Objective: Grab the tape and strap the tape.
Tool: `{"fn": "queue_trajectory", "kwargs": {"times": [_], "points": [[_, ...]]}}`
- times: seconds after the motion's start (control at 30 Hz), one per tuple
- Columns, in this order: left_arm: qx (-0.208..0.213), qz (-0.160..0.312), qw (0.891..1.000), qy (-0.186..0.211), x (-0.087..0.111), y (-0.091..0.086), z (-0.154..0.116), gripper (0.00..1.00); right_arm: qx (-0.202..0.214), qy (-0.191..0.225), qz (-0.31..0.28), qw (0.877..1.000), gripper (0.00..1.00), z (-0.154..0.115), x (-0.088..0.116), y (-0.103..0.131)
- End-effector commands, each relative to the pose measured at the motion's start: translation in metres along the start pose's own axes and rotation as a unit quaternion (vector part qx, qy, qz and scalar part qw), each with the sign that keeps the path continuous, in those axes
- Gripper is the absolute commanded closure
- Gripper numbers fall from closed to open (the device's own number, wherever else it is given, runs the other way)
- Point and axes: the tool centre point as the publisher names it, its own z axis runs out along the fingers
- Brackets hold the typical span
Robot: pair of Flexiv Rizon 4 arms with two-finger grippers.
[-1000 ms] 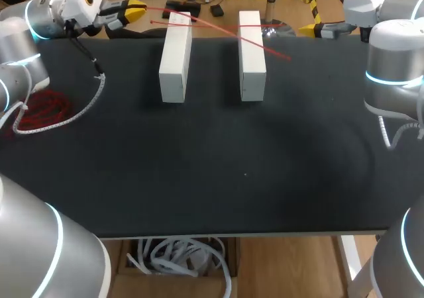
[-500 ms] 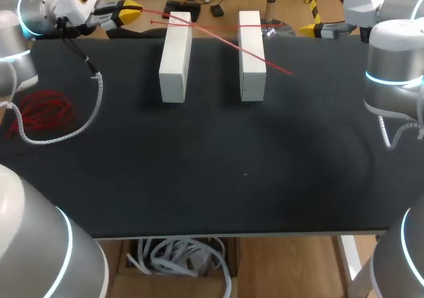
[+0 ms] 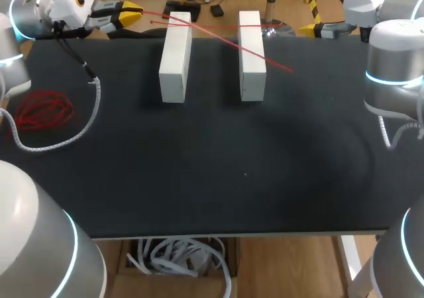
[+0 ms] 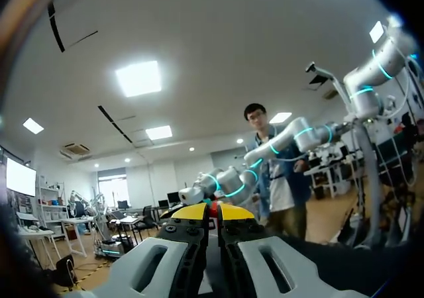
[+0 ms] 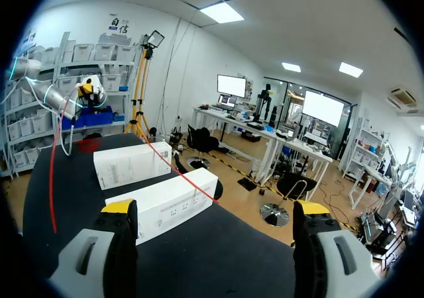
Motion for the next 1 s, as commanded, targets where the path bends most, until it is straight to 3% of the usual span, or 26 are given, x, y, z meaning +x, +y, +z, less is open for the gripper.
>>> {"fn": "queue_trajectory", "kwargs": {"times": [0.03, 0.53, 1.0], "points": [[-0.013, 0.004, 0.976, -0.219, 0.007, -0.005, 0.008, 1.00, 0.000, 0.000, 0.000, 1.000, 0.00, 0.000, 0.000, 0.000], [0.012, -0.033, 0.984, -0.174, 0.023, -0.009, 0.020, 1.00, 0.000, 0.000, 0.000, 1.000, 0.00, 0.000, 0.000, 0.000], [0.003, -0.016, 0.992, -0.124, 0.023, -0.006, 0.013, 1.00, 0.000, 0.000, 0.000, 1.000, 0.00, 0.000, 0.000, 0.000]]}}
